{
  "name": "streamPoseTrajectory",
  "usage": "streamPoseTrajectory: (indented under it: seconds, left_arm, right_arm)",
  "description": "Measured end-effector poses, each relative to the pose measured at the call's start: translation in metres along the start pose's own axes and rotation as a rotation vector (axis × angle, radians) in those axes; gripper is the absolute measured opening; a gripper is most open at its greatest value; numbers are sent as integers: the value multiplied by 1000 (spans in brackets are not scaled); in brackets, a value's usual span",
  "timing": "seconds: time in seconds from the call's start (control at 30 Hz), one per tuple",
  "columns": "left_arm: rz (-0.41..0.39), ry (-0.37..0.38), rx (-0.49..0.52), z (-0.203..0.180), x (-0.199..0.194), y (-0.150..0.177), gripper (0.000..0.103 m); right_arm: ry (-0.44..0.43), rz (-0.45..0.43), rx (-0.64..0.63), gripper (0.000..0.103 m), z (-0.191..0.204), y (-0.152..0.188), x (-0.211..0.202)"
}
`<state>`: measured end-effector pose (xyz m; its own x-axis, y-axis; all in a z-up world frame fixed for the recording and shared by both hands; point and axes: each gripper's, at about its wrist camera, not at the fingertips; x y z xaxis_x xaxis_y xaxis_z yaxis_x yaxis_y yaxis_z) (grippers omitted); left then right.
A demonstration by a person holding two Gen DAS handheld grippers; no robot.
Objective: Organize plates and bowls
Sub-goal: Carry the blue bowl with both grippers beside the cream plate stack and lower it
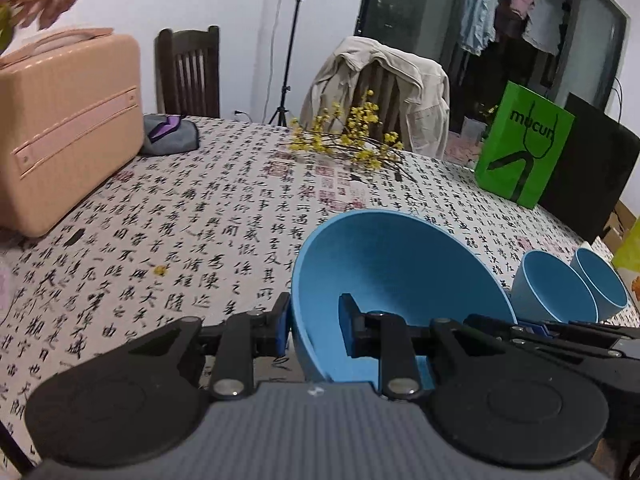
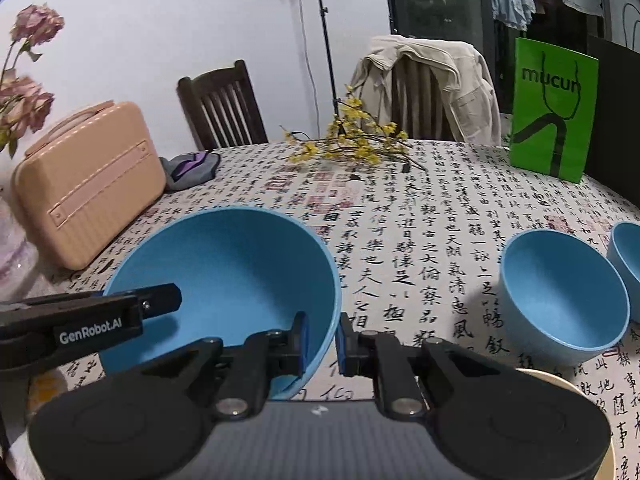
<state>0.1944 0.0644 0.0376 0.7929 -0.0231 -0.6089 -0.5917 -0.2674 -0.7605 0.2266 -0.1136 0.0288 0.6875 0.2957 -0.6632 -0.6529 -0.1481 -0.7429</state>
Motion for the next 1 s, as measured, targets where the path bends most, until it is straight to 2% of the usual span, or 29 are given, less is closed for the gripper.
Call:
streamPoseTrajectory:
  seconds: [0.3, 1.0]
  left_arm:
    - [-16, -11, -68, 26, -18, 15, 25]
    - [-42, -40, -147, 70, -47, 53, 25]
  right_arm:
    - [-49, -13, -39, 14, 22, 10, -5]
    - [-140, -9, -86, 14, 57, 46, -2]
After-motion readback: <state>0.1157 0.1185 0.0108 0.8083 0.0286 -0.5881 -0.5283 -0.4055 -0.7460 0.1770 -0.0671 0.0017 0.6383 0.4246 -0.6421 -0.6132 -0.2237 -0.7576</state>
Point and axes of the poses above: each gripper's, at about its wrist camera, not at the fingertips, and x roughly the way its jaws point, z to its left, y to its underside, and after that the axes turned 6 degrees about y, right-handed
